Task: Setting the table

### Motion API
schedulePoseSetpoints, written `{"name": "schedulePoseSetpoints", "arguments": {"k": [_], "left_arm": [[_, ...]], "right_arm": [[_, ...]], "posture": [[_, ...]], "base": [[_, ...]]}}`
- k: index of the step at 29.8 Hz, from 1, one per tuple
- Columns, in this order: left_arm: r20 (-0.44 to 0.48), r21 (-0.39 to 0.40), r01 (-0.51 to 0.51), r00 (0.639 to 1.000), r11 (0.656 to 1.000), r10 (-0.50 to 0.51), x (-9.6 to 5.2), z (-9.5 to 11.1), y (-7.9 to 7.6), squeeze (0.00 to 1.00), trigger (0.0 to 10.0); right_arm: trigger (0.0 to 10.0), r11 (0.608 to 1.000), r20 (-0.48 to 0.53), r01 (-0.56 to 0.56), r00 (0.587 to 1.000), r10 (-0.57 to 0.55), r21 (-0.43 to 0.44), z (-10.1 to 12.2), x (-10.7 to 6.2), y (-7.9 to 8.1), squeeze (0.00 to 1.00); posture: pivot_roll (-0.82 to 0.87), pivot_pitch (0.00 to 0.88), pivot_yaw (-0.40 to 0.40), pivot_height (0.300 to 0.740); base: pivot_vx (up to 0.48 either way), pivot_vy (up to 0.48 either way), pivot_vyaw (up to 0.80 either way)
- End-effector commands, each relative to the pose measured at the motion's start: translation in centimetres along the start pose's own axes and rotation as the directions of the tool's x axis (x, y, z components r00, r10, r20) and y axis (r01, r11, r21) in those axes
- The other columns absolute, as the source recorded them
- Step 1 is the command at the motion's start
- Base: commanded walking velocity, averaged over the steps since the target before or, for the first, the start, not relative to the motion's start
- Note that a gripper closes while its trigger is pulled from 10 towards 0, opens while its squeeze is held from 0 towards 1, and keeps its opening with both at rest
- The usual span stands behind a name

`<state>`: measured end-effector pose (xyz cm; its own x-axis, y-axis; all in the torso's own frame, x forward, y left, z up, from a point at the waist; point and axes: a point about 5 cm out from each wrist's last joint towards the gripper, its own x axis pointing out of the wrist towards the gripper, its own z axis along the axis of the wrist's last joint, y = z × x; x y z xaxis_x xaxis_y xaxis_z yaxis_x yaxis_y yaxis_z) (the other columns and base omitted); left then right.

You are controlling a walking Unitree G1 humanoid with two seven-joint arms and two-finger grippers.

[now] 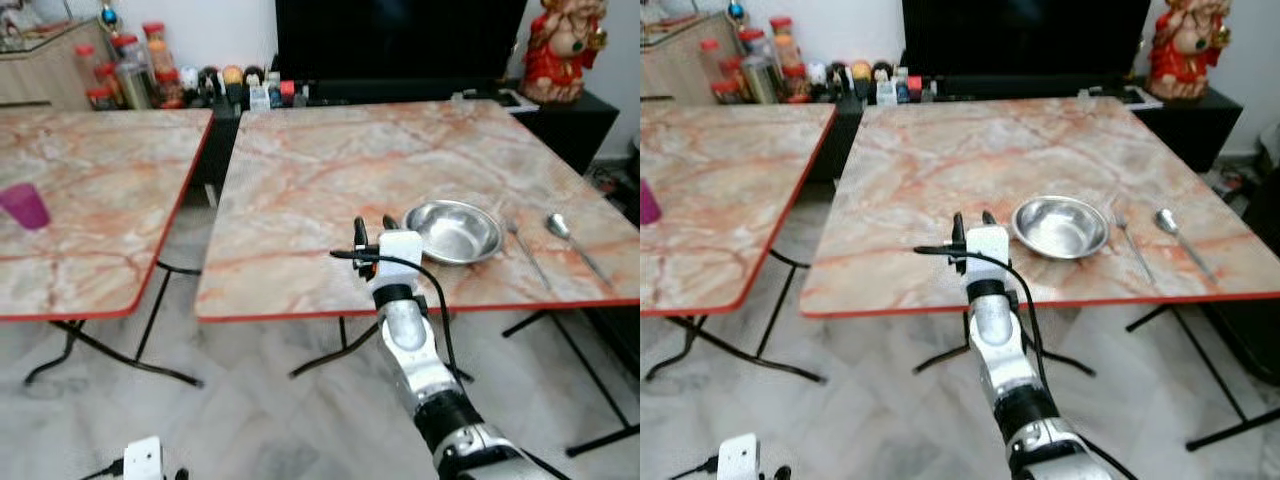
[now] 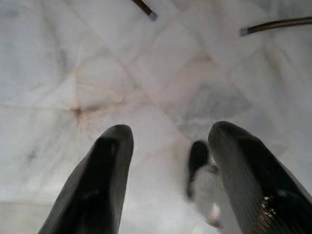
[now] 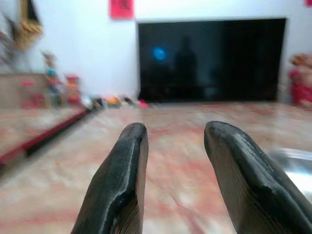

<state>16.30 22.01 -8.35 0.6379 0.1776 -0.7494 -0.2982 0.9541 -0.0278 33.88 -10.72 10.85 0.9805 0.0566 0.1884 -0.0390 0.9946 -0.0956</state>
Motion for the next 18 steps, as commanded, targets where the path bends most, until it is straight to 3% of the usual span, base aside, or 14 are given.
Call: {"name": "schedulePoseSetpoints", "arguments": {"k": [1, 6, 18], "left_arm": [[-0.011, 0.011, -0.021, 1.000, 1.000, 0.022, -0.1, -0.2, 0.8, 0.00, 10.0], [-0.015, 0.015, -0.020, 1.000, 1.000, 0.021, -0.2, -0.4, 0.8, 0.00, 10.0], [-0.022, 0.036, -0.012, 1.000, 0.999, 0.012, -0.3, -0.6, 0.9, 0.00, 10.0]], "right_arm": [[10.0, 1.000, 0.003, -0.028, 1.000, 0.028, 0.012, 0.2, -0.1, 0.9, 0.00], [10.0, 0.999, -0.041, -0.046, 0.998, 0.045, -0.011, -1.2, -1.2, 0.5, 0.00], [10.0, 0.990, -0.313, -0.128, 0.944, 0.104, -0.057, -7.4, -6.4, -0.8, 0.00]], "posture": [[0.04, 0.000, 0.004, 0.740], [0.04, 0.000, 0.006, 0.740], [0.04, 0.000, 0.009, 0.740]], "base": [[0.000, 0.480, 0.00], [0.000, 0.480, 0.00], [0.000, 0.480, 0.00]]}}
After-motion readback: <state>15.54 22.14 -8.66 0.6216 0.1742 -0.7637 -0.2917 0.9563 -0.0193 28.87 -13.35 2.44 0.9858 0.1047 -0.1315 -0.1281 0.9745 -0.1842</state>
